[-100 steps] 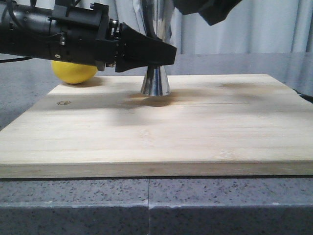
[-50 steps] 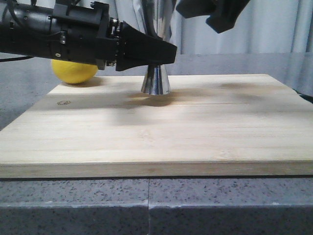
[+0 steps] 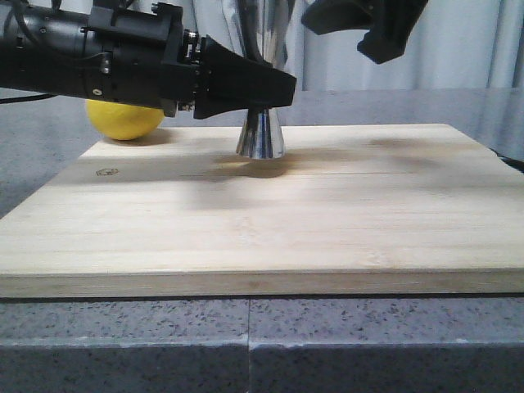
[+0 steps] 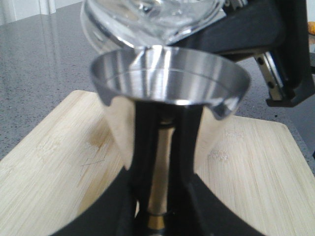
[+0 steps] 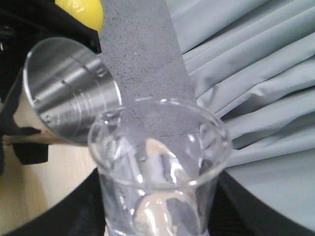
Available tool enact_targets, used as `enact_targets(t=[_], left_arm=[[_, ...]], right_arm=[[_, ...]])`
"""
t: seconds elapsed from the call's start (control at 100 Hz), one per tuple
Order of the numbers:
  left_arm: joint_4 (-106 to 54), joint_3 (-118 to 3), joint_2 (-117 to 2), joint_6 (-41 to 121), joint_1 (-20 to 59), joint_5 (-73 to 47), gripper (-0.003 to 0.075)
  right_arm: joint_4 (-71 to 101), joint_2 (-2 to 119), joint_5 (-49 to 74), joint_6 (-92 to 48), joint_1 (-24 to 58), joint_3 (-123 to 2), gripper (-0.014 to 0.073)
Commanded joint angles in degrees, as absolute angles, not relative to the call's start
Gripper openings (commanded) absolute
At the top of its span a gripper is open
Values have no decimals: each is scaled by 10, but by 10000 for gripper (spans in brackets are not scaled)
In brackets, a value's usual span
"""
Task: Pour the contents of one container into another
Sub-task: 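Tilt the beaker with the right gripper, pouring liquid into the jigger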
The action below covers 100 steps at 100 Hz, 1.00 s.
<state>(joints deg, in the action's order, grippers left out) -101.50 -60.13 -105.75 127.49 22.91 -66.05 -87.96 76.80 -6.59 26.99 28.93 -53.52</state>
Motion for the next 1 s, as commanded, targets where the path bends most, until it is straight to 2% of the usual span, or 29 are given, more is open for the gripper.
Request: enact_targets(t=[0.0, 0.99], left_arm=[[-1056, -617, -1034, 1269, 234, -727, 61], [-1053, -617, -1034, 1269, 234, -727, 61]], right_arm=[[-885, 749, -61, 271, 290, -556, 270], [-928, 749, -60, 271, 290, -557, 270]])
